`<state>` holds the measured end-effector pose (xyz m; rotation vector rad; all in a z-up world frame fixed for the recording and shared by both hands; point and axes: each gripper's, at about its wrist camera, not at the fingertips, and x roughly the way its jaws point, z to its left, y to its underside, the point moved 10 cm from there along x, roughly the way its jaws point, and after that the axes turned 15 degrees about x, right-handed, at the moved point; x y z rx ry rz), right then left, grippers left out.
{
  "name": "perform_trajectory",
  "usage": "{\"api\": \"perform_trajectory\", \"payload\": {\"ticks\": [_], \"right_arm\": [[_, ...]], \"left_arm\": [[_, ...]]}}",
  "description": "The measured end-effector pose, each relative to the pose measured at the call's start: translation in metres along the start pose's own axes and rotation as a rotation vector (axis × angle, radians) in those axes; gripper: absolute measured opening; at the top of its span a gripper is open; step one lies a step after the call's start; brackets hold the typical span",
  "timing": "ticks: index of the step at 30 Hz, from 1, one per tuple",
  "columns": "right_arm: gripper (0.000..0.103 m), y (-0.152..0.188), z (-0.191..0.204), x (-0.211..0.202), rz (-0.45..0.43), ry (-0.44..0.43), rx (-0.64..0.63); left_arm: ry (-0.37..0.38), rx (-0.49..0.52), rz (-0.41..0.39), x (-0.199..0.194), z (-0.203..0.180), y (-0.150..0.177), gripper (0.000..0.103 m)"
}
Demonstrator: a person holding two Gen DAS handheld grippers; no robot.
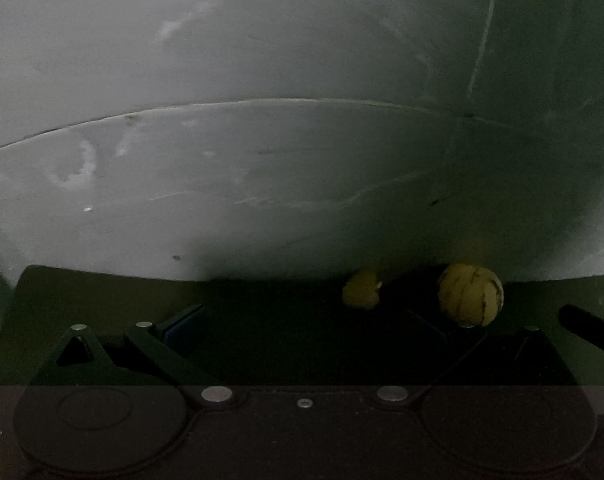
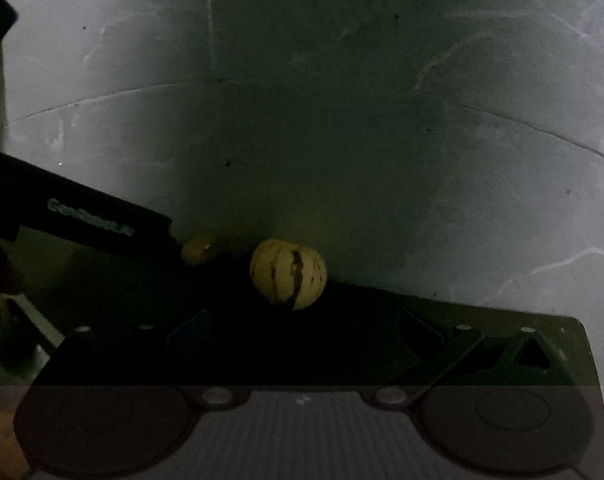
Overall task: Organize fruits
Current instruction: 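Move both open tools past the tray toward the striped squash and small tan fruit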
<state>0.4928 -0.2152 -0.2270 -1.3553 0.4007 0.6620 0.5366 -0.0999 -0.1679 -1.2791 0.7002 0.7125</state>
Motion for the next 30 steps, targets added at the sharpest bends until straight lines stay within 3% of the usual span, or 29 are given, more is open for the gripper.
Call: {"api": "perform_trajectory", "payload": {"ticks": [13,24,30], "right_arm": [[0.091,-0.001,-0.004,0.026,-0.004,-0.029,0.001],[0.079,0.001,-0.006,0.041,-0.004,-0.061,0.007],[0.066,0.001,-0.009,0.048,0.012,-0.084,0.009]], "left_arm": [[0.004,-0.001,0.025,0.025,-0.009,-0.001,0.099],[0.003,-0.021,0.049,0.036,-0.012,0.004,0.078],[0.016,-0.018,0.052,0.041,-0.012,0.008,0.075]]}}
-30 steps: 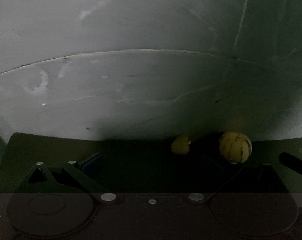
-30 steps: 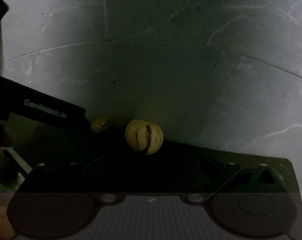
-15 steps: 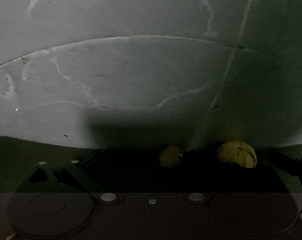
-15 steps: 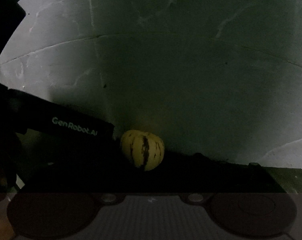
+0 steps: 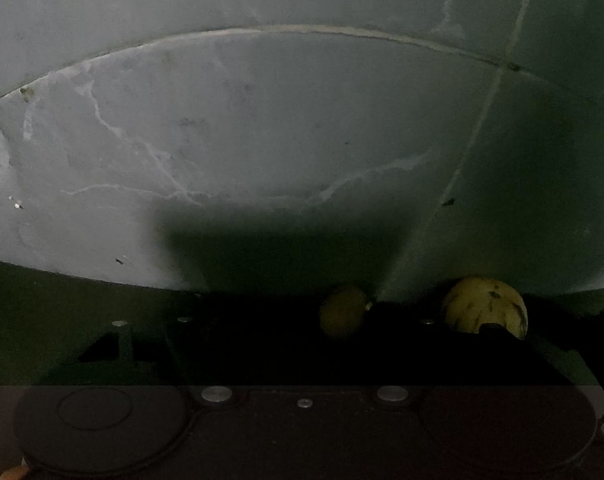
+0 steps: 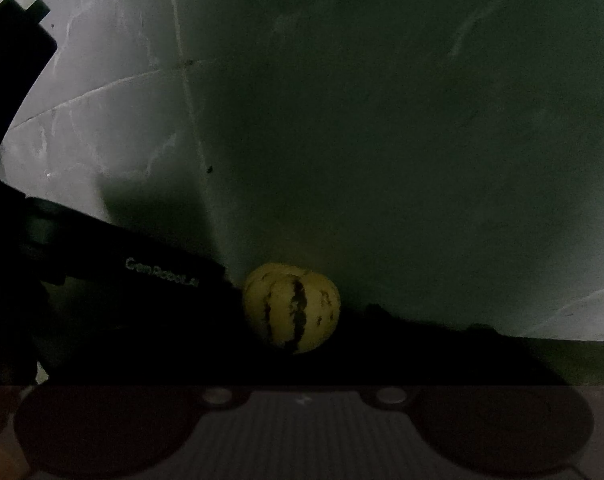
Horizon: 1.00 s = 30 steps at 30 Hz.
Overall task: Organize fruits
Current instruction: 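Move both open tools past the tray toward the striped squash and small tan fruit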
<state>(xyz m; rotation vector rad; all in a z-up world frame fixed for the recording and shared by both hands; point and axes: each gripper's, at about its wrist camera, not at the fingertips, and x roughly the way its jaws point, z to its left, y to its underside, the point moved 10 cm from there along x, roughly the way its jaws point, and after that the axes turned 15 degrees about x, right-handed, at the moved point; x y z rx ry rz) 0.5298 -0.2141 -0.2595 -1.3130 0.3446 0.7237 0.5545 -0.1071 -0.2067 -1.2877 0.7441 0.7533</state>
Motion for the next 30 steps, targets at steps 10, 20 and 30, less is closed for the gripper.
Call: {"api": "perform_trajectory", "payload": {"ticks": [10,20,30], "right_arm": [[0.055,0.002,0.002,0.009,-0.002,-0.035,-0.003],[0.054,0.009,0.003,0.011,-0.018,-0.049,0.015],[0.054,0.021,0.006,-0.011,-0.081,-0.075,0.034]], "left_arm": [[0.023,0.019,-0.026,0.0,0.002,-0.004,0.043],[0.032,0.018,-0.018,-0.013,0.009,0.003,0.027],[0.037,0.01,-0.038,-0.035,0.018,0.004,0.027]]}}
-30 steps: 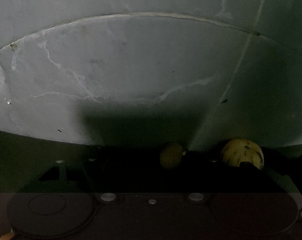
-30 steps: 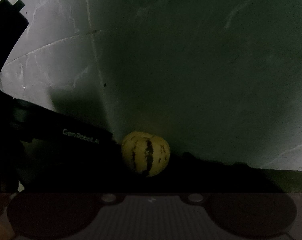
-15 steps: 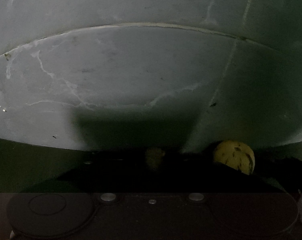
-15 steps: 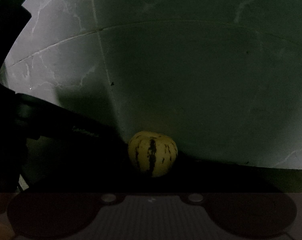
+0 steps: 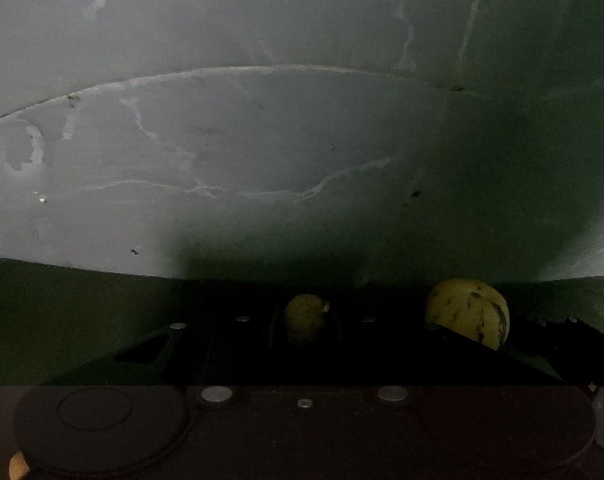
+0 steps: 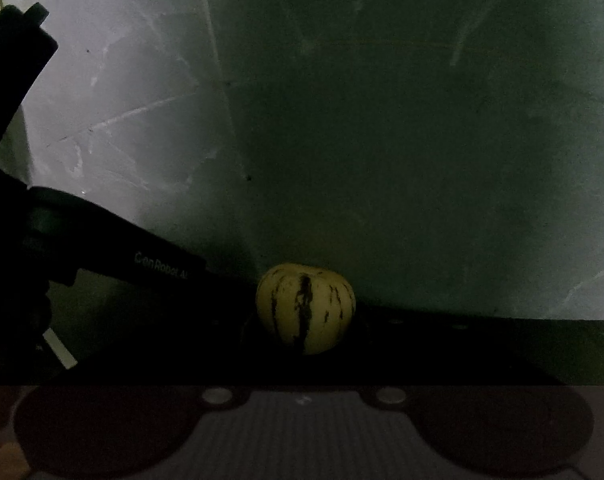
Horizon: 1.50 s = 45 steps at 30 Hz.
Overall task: Organize fruits
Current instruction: 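Move both open tools past the tray toward the striped squash and small tan fruit, then grasp the striped squash with the right tool while the left tool grasps the small tan fruit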
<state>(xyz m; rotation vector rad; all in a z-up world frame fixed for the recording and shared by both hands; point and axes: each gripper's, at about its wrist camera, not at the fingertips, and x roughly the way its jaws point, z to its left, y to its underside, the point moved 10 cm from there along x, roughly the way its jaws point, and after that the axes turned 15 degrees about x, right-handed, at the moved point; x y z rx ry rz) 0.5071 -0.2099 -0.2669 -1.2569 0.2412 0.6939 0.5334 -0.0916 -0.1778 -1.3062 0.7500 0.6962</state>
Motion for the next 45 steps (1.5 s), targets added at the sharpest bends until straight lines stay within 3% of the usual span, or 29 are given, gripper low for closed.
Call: {"api": "perform_trajectory", "payload": {"ticks": [17,18,27,45], "right_arm": [[0.054,0.028,0.02,-0.068,-0.104,0.05,0.061],[0.054,0.032,0.021,-0.072,-0.108,0.055,0.063],[0.055,0.06,0.037,-0.104,-0.122,0.105,0.091],[0.055,0.103,0.077,-0.136,-0.139,0.156,0.089]], "left_arm": [[0.089,0.021,-0.05,-0.052,0.025,0.037,0.028],[0.089,0.025,-0.049,-0.058,0.011,0.043,0.028],[0.137,0.076,-0.063,-0.077,0.006,0.064,0.028],[0.18,0.121,-0.052,-0.087,0.013,0.102,0.028]]}}
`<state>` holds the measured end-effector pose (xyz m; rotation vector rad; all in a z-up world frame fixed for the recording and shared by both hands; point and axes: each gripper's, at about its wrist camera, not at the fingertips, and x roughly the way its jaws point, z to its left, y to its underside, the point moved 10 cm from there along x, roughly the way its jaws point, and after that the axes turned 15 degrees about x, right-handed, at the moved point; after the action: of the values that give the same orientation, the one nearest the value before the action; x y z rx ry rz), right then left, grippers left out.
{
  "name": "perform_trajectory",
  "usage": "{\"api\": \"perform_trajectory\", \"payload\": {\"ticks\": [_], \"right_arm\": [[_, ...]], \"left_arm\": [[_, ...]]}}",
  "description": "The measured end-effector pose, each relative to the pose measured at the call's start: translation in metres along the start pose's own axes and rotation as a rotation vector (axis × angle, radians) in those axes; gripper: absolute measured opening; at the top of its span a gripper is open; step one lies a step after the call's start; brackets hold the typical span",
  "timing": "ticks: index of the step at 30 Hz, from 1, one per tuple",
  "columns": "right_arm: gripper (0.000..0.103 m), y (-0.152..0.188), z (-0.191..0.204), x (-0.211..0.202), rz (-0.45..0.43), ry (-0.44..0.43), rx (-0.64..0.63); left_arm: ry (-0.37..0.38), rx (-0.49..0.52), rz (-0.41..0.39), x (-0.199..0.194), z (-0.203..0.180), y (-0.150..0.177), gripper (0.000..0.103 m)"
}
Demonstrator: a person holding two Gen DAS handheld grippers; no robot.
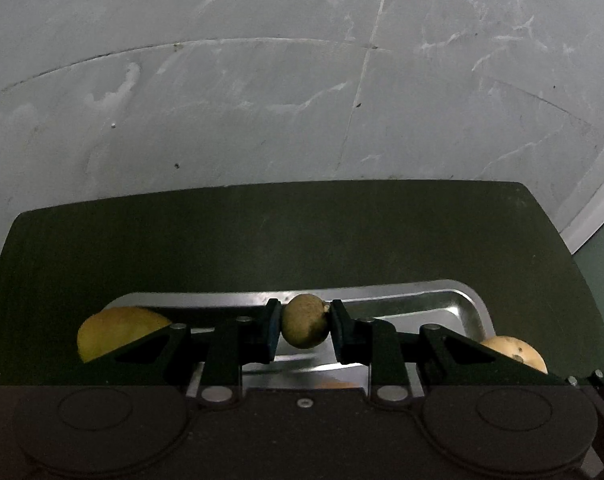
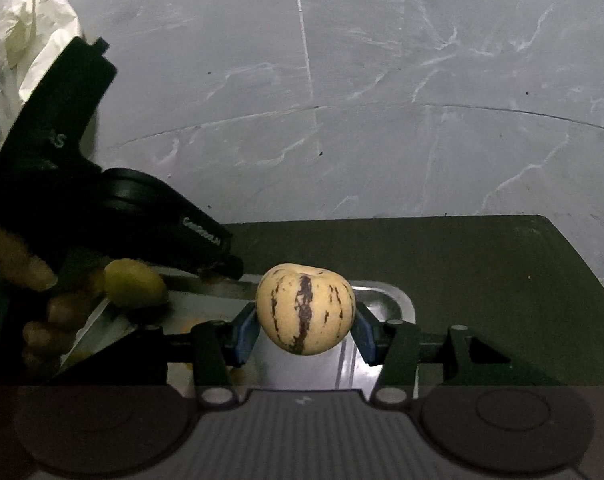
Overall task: Organize fruits
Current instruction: 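Grasp the striped squash with the right tool while the left tool grasps the small tan fruit, then carry the tan fruit with the left tool while the right tool carries the striped squash over the tray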
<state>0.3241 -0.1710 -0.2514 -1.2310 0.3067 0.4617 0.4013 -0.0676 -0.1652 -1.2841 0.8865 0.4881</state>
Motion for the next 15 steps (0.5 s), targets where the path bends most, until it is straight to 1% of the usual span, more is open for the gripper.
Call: {"api": "perform_trajectory", "payload": {"ticks": [6,15], "right_arm": [[0.055,0.009,0.006,-0.007,0.01,0.018,0.014],[0.055,0.018,0.005,-0.003,0.023,0.03,0.032]], "left_arm": [[0.008,-0.026,0.007,-0.004,0.002,0.006,0.028],[0.013,-0.012,0.03,0.003,0.001,0.012,0.028]]}}
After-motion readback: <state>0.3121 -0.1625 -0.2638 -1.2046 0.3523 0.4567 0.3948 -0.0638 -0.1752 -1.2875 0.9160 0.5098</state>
